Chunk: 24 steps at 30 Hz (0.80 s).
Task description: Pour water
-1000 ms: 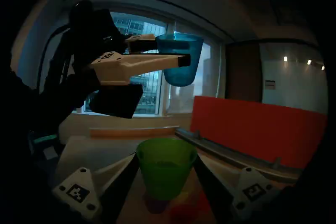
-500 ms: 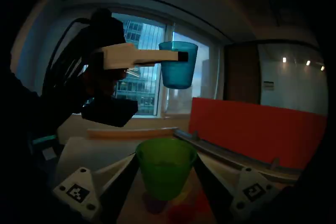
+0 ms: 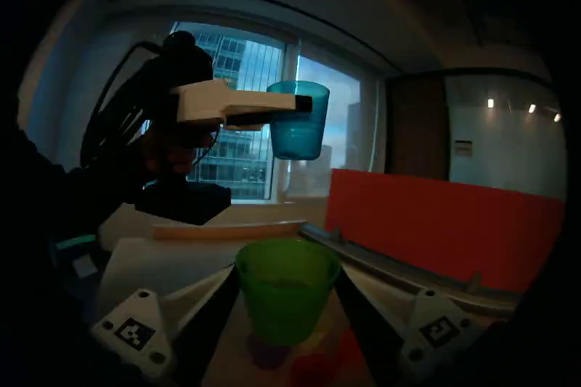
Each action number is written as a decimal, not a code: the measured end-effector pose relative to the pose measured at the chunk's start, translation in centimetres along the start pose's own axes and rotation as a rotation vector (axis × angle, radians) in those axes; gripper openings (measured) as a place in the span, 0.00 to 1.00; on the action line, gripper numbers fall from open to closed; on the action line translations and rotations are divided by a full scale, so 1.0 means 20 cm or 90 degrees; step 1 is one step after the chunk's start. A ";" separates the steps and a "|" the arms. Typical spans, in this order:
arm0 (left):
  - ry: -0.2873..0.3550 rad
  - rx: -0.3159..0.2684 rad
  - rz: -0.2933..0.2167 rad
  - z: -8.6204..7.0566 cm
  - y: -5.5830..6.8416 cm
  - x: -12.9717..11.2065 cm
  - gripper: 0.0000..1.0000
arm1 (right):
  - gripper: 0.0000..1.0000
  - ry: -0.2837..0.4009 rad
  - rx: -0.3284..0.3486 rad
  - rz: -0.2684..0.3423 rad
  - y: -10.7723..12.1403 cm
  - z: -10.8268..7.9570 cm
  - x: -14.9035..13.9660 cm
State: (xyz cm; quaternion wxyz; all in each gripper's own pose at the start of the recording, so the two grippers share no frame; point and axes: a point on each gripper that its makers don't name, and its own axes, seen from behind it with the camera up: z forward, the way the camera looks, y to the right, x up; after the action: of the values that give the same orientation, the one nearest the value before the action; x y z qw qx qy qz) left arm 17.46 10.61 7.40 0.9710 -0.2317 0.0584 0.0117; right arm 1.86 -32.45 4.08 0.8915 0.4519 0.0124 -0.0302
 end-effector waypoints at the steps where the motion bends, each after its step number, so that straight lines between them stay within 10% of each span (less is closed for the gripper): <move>1: -0.002 -0.002 -0.002 -0.01 0.00 -0.01 0.84 | 0.90 -0.001 -0.001 0.000 0.00 0.00 0.00; 24: -0.049 0.013 -0.003 -0.23 -0.04 -0.31 0.84 | 0.90 -0.021 -0.046 -0.005 0.09 -0.19 0.05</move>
State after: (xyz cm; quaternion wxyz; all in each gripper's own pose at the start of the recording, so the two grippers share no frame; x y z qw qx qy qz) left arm 10.75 7.91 4.37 0.9749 -0.2212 0.0204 0.0178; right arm 2.94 -28.29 3.22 0.9073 0.4186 0.0003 -0.0407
